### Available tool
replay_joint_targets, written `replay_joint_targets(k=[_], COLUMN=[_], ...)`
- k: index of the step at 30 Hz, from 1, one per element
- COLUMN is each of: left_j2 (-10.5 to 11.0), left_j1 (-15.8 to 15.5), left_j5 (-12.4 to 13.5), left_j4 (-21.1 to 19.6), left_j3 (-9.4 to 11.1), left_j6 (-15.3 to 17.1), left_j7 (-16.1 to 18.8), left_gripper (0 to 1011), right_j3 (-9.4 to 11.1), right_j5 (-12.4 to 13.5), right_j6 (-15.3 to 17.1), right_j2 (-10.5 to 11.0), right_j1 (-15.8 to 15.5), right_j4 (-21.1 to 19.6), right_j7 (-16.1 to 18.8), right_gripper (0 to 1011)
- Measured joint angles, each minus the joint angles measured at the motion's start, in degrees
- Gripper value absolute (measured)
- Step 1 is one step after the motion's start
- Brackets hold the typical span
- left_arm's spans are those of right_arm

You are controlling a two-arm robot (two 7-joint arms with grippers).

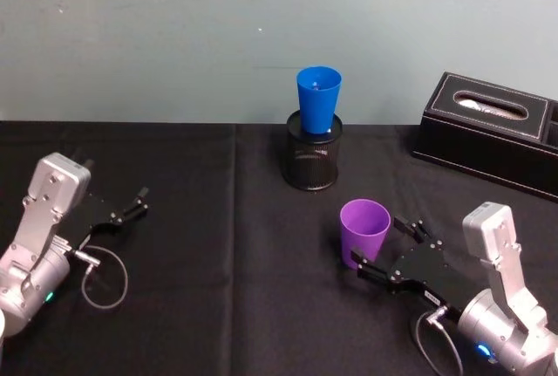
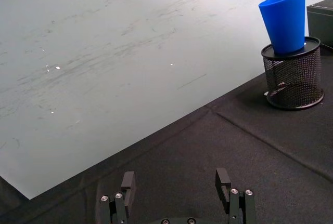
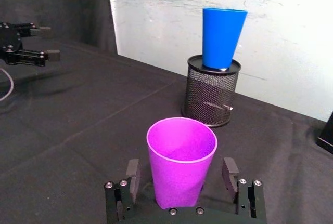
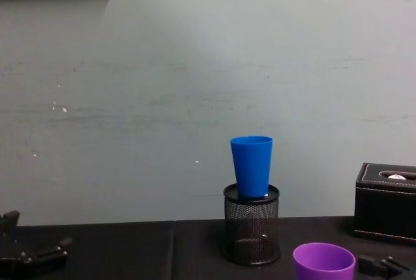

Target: Pick up one cup with a gripper and tap it against the other cup.

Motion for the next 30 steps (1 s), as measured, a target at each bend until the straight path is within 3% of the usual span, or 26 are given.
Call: replay_joint_targets(k=[30], left_j2=[0.00], left_j1=[0.00], left_j5=[0.00], left_j4=[0.00], left_j3=[0.00], left_j6=[0.00], left_j7=[0.00], left_gripper=[1011], right_j3=[1.76], right_j5=[-0.10], right_j6=[-1.28], right_j2=[-5.00], right_j1=[4.81], right_j4=[6.80], right_j7=[4.92], right_gripper=[1003])
